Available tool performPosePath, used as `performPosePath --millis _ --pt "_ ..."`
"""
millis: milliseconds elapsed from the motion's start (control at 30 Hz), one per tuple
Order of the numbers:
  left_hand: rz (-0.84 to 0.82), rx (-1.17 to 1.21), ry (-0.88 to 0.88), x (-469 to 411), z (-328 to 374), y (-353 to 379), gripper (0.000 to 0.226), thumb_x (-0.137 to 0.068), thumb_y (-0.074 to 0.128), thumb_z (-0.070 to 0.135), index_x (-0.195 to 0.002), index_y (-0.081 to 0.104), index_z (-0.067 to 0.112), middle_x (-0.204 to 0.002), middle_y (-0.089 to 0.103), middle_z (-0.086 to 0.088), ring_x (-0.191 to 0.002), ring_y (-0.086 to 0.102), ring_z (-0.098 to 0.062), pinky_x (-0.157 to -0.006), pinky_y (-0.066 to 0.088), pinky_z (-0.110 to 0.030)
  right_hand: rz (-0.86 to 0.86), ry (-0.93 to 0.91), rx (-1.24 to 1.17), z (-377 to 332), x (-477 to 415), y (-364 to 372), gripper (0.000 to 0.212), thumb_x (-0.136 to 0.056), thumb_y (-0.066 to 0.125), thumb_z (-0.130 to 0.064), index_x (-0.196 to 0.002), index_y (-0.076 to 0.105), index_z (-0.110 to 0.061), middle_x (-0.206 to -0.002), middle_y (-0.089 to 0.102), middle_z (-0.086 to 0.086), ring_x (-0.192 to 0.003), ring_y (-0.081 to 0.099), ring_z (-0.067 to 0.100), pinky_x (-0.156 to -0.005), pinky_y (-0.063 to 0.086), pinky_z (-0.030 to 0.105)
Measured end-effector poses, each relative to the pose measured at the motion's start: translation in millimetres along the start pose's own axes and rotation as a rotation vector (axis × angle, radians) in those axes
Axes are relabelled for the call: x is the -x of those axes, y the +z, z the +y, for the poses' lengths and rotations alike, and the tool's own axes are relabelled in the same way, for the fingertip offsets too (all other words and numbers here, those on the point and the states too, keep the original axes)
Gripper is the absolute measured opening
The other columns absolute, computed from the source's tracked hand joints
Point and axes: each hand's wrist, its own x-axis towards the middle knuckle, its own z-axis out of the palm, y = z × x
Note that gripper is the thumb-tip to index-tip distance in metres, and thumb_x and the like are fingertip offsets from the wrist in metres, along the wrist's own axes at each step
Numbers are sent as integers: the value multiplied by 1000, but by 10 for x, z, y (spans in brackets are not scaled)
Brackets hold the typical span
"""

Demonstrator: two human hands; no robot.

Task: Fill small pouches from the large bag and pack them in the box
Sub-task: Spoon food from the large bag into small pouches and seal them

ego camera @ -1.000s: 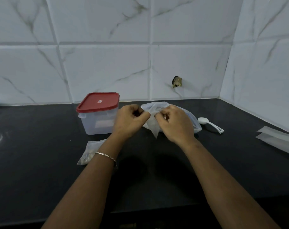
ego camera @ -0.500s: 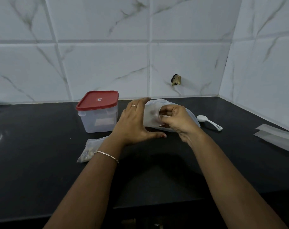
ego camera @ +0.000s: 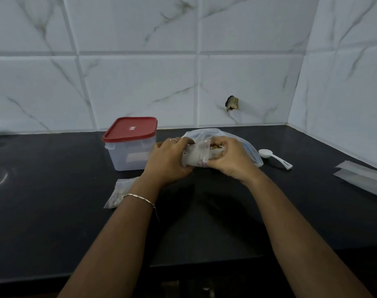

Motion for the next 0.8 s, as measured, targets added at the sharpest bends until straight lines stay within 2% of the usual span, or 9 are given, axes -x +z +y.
performPosePath --millis 67,133,233,367,433,533,600,700,800 --pt "-18 6 23 11 12 4 76 -69 74 55 -134 44 28 -129 54 6 -125 44 -19 -102 31 -41 -25 5 105 27 -1 -10 48 -68 86 -31 -112 67 -23 -112 66 -9 -99 62 10 -89 53 34" --pt "-40 27 52 10 59 0 83 -66 74 62 -136 42 30 -134 52 6 -129 41 -18 -107 27 -44 -31 -45 253 35 11 -10 53 -65 84 -43 -113 68 -25 -120 62 -11 -106 59 8 -93 52 36" --pt "-67 49 76 4 120 16 72 -71 72 59 -131 49 26 -132 55 2 -128 44 -19 -112 24 -46 -50 -106 321 -1 45 8 51 -69 79 -51 -114 67 -29 -124 57 -13 -106 56 8 -90 51 35" --pt "-22 85 62 -2 119 64 56 -75 69 56 -117 54 23 -112 65 4 -108 58 -19 -107 33 -45 -19 -179 284 -10 27 52 28 -79 75 -32 -105 70 -26 -120 55 -12 -95 57 7 -83 53 33" --pt "-10 132 38 -11 123 73 56 -74 70 57 -115 56 22 -110 67 3 -104 61 -18 -102 39 -46 25 -203 146 -9 4 58 12 -80 75 -23 -92 73 -24 -113 57 -11 -92 60 6 -80 54 28" --pt "18 219 1 -15 142 81 53 -70 72 58 -107 59 23 -102 68 5 -93 64 -16 -89 50 -46 164 -200 -64 -14 -23 0 8 -80 74 -12 -83 70 -18 -100 62 -7 -85 63 6 -69 50 15" --pt "28 284 -12 -13 141 97 53 -67 70 59 -104 60 23 -98 69 7 -89 65 -14 -83 53 -44 353 -164 -86 31 -45 -89 6 -81 71 -13 -81 67 -19 -89 66 -6 -78 62 4 -66 47 14" --pt "41 331 -17 -14 160 103 50 -69 76 53 -106 62 22 -99 70 6 -89 66 -11 -81 56 -38 600 -17 157 299 -82 -306 5 -85 62 -24 -84 67 -22 -85 68 -8 -81 63 10 -71 50 29" --pt "49 346 -31 -30 179 107 47 -70 79 49 -105 63 23 -98 70 8 -88 66 -9 -79 56 -36 614 202 360 695 -68 -599 10 -89 59 -23 -94 67 -23 -96 70 -4 -94 64 20 -86 48 36"
